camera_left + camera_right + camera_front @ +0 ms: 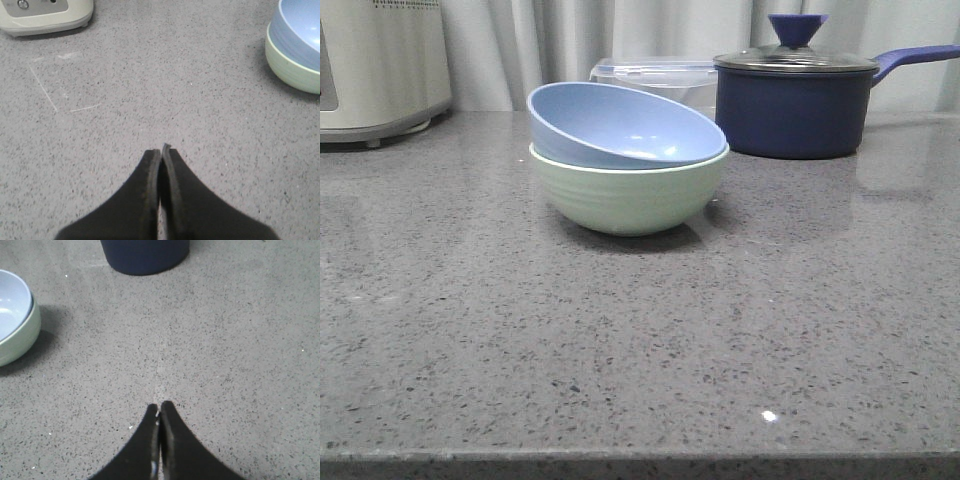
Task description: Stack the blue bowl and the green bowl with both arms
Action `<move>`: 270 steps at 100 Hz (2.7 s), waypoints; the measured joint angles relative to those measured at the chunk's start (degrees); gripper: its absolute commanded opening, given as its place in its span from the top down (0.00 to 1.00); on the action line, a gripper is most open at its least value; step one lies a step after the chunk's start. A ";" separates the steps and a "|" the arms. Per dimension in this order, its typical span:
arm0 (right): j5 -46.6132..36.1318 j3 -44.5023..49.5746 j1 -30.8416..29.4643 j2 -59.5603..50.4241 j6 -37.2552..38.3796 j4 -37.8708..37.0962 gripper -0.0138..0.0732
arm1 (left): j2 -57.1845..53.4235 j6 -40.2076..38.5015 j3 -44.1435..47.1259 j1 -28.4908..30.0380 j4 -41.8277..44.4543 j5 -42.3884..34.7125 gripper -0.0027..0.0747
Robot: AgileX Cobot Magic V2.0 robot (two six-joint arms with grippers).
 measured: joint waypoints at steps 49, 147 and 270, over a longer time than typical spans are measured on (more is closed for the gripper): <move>0.00 0.24 0.00 -1.70 0.00 0.00 0.93 | -11.70 0.00 5.46 0.00 0.44 -0.23 0.99; 0.00 0.24 0.00 -1.70 0.00 0.00 0.93 | -11.70 0.00 5.97 0.24 -1.04 -1.48 0.99; 0.00 0.24 0.00 -1.70 0.00 0.00 0.93 | -25.59 20.35 31.52 27.28 -16.90 -36.41 0.99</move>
